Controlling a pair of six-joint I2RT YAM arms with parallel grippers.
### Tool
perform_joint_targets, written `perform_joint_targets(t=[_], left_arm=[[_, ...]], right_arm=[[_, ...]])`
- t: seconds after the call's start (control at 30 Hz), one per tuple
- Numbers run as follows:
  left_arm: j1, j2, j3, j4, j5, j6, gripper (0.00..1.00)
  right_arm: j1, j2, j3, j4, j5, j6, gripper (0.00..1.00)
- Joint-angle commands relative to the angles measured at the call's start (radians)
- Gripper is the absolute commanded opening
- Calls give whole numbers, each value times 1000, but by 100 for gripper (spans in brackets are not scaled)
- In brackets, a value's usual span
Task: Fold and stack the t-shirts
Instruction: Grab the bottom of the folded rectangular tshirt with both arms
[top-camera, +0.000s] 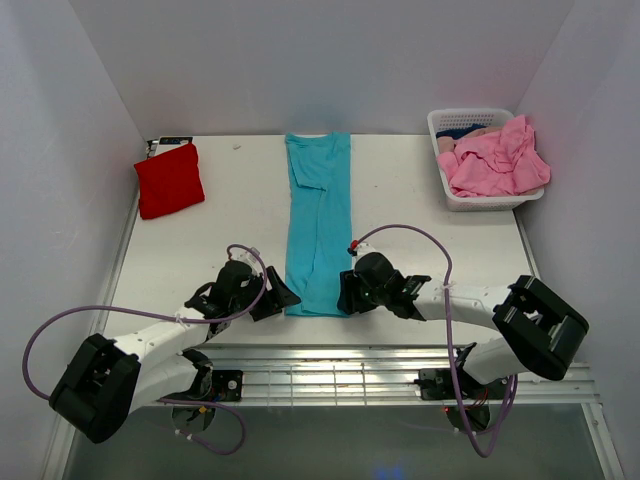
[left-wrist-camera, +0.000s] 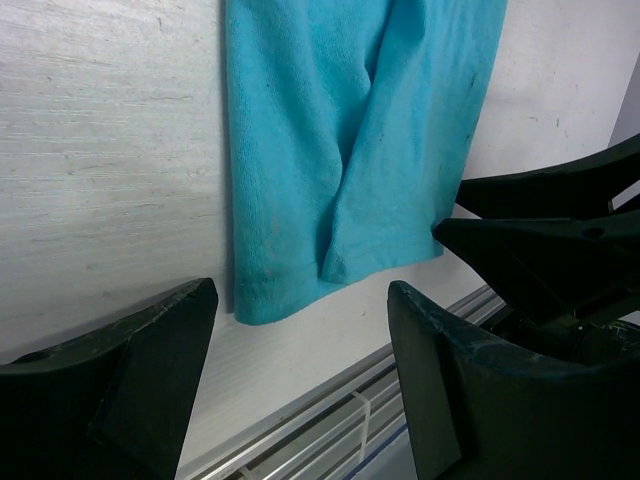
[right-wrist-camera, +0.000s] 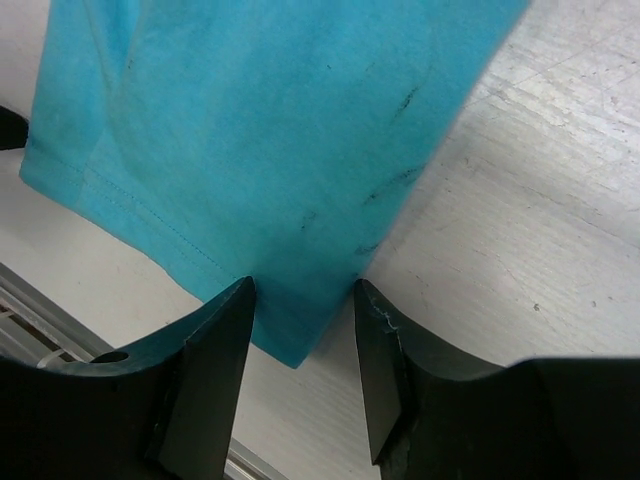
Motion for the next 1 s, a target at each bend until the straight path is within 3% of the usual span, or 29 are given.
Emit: perform_joint_targets(t=[0.0, 0.23, 0.33, 0.43, 0.47, 0.67, 0.73, 0.77, 0.8, 0.83, 0.87, 0.9, 0.97], left_arm=[[-6, 22, -37, -65, 14, -1, 80], [-6, 49, -27, -62, 14, 8, 71], [-6, 71, -24, -63, 17, 24, 51], [-7, 94, -20, -65, 21, 30, 41], [-7, 97, -20, -65, 21, 33, 34], [-10, 115, -12, -70, 2, 48, 33], [-10, 125, -8, -71, 1, 56, 28], [-10, 126, -6, -73, -1, 59, 24], [-12, 126, -3, -74, -8, 64, 18], [-12, 128, 3, -82, -13, 71, 4], [-13, 126, 8, -88, -19, 77, 0], [-17, 128, 12, -92, -27, 83, 0], [-23, 125, 23, -97, -30, 105, 0]], right_arm=[[-4, 31, -10, 47, -27, 16, 51], [-3, 44, -22, 70, -45, 33, 49], [-3, 38, -22, 53, -35, 31, 49], [-3, 29, -21, 33, -23, 28, 49], [-1, 26, -21, 30, -21, 30, 49], [-1, 20, -27, 19, -18, 27, 49], [-1, 23, -28, 21, -16, 30, 49], [-1, 26, -30, 22, -18, 30, 47], [-1, 28, -31, 21, -19, 30, 37], [-1, 29, -31, 19, -21, 28, 30], [0, 31, -31, 21, -25, 30, 14], [-1, 31, -34, 19, -29, 30, 9], [0, 31, -36, 12, -36, 28, 8]])
